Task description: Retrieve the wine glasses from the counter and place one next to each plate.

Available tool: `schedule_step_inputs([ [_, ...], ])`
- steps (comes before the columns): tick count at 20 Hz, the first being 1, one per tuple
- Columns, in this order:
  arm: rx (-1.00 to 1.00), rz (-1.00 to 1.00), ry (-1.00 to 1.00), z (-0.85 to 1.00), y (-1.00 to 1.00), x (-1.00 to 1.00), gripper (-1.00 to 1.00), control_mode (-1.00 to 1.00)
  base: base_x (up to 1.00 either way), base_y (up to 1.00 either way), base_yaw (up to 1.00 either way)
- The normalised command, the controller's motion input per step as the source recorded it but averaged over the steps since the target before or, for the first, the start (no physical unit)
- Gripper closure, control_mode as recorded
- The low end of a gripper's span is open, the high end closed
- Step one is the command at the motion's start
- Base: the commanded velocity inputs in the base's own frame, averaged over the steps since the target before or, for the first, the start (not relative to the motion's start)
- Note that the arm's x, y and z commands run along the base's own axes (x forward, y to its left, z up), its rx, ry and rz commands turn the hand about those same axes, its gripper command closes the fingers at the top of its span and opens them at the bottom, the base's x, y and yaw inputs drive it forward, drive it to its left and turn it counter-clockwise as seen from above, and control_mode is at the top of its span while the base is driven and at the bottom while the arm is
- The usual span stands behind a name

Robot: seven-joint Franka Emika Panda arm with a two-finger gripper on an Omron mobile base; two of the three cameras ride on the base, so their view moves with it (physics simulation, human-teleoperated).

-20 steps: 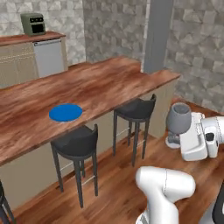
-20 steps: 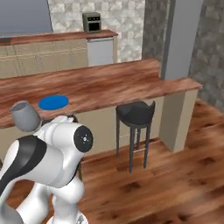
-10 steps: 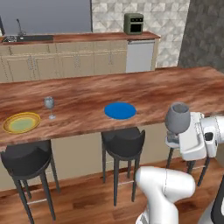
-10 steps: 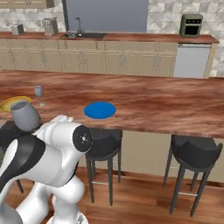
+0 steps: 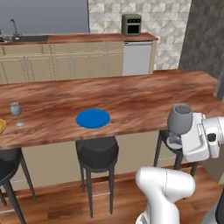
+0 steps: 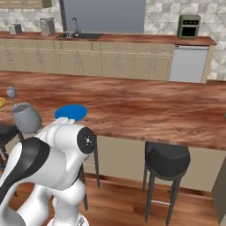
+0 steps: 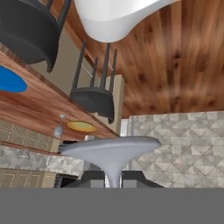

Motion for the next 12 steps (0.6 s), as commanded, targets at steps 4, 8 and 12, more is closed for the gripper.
schedule_step_inputs([
  [4,0.00,0.00,0.00,0.00,0.00,0.00,1.00,1.00,0.78,0.04,0.00],
  [8,0.00,0.00,0.00,0.00,0.00,0.00,1.00,1.00,0.90,0.15,0.00],
  [12,0.00,0.00,0.00,0.00,0.00,0.00,1.00,1.00,0.86,0.13,0.00],
])
